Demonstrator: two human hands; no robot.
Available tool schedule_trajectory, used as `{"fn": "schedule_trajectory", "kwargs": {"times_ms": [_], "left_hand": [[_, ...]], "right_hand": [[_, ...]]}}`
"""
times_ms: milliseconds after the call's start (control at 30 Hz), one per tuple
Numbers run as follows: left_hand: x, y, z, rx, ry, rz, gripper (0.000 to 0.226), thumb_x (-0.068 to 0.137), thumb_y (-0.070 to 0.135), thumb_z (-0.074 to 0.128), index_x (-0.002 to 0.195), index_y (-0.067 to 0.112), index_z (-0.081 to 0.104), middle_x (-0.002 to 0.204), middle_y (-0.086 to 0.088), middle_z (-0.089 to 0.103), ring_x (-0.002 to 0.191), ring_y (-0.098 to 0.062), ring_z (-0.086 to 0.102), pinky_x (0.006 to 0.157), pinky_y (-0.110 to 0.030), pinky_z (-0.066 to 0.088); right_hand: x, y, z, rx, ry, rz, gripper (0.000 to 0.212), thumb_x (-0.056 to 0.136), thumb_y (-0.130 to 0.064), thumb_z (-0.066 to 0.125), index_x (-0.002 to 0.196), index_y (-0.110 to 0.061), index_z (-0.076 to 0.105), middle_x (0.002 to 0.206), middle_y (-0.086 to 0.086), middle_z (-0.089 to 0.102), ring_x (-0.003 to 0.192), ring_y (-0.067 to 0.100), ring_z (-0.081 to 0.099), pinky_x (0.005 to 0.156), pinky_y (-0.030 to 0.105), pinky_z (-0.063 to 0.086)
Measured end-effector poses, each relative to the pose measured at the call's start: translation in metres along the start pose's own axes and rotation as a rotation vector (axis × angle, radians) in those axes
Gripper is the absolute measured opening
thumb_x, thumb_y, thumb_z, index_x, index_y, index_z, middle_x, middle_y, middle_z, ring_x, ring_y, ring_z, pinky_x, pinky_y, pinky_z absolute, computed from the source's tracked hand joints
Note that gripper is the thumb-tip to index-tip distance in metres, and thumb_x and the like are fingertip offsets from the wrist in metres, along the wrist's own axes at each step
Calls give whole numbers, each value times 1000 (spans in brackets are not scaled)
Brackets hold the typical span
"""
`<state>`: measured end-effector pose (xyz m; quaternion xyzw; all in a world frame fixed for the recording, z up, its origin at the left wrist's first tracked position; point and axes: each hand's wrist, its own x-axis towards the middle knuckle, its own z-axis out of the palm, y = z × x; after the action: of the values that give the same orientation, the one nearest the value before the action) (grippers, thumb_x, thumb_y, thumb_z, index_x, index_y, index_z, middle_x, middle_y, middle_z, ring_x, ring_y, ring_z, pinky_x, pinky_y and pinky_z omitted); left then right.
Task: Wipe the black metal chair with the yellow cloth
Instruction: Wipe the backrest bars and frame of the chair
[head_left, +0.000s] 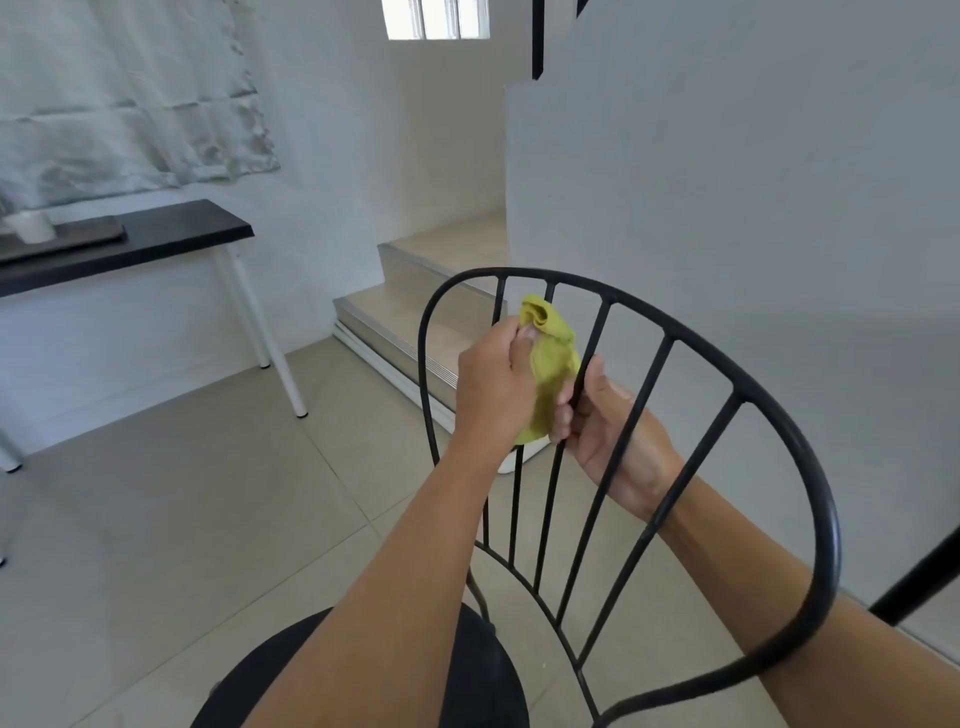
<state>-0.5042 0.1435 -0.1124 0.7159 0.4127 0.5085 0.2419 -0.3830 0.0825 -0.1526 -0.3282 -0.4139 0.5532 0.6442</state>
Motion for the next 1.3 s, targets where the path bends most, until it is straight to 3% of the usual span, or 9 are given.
{"fn": "schedule_trajectory", "kwargs": {"times_ms": [67, 133, 300, 433, 567, 900, 1067, 1167, 1300], "left_hand": [[-5, -1, -7, -81, 101, -49, 34, 100, 19, 44, 67, 15, 39, 59, 6, 36, 54, -11, 32, 52, -28, 29], [-13, 0, -18, -125, 154, -61, 35, 100, 17, 44, 66, 19, 38, 59, 7, 35, 54, -10, 31, 52, -28, 28], [-37, 8, -34, -181, 167, -29, 36, 101, 14, 44, 66, 18, 39, 57, 8, 33, 52, -7, 28, 48, -23, 25], [-44, 18, -34, -130, 139, 15, 36, 101, 15, 45, 65, 19, 37, 57, 6, 34, 51, -8, 28, 48, -26, 26], [-45, 26, -30, -74, 135, 61, 38, 100, 18, 46, 65, 21, 34, 55, 7, 32, 50, -9, 28, 48, -27, 25], [-32, 38, 14, -53, -64, 25, 31, 101, 29, 44, 77, 10, 48, 61, 5, 40, 53, -8, 33, 49, -21, 29], [-11, 52, 15, -334, -55, -112, 35, 100, 28, 47, 75, 4, 48, 59, 5, 34, 53, -8, 30, 50, -22, 27], [-12, 46, 12, -517, -144, -211, 47, 95, 41, 52, 91, -6, 54, 73, -3, 44, 67, -20, 37, 62, -34, 33], [-27, 37, 15, -335, -267, -136, 37, 99, 36, 48, 91, 0, 57, 71, -7, 48, 63, -20, 43, 59, -36, 36]], "right_hand": [[-6, -1, -7, -86, 116, -36, 35, 98, -40, 51, 95, -8, 65, 88, 9, 61, 82, 22, 54, 79, 33, 46], [-16, -1, -17, -36, 172, -65, 29, 90, -35, 55, 93, -7, 63, 86, 7, 60, 81, 23, 51, 77, 33, 44], [-42, -7, -15, 71, -61, -77, 44, 104, -37, 31, 87, -4, 55, 78, 9, 48, 70, 21, 45, 70, 32, 42], [-48, -7, -4, 68, -69, -16, 55, 106, -44, 25, 70, -11, 49, 63, 4, 31, 58, 18, 26, 58, 29, 33], [-50, -3, -1, 123, -22, 7, 58, 106, -49, 23, 63, -15, 44, 60, 0, 24, 55, 15, 21, 52, 26, 32], [-49, -1, 2, 132, 6, 2, 57, 101, -54, 27, 59, -17, 41, 57, -3, 25, 55, 16, 15, 53, 30, 18], [-48, 0, 2, 159, -1, -1, 57, 103, -51, 26, 60, -15, 39, 56, -3, 24, 53, 15, 14, 53, 30, 16], [-47, -1, 1, 157, -4, 5, 58, 104, -51, 24, 60, -15, 38, 56, -3, 24, 53, 16, 14, 53, 30, 16], [-46, -1, 2, 135, 21, 24, 61, 104, -53, 23, 58, -15, 36, 57, 0, 18, 52, 16, 13, 53, 33, 13]]}}
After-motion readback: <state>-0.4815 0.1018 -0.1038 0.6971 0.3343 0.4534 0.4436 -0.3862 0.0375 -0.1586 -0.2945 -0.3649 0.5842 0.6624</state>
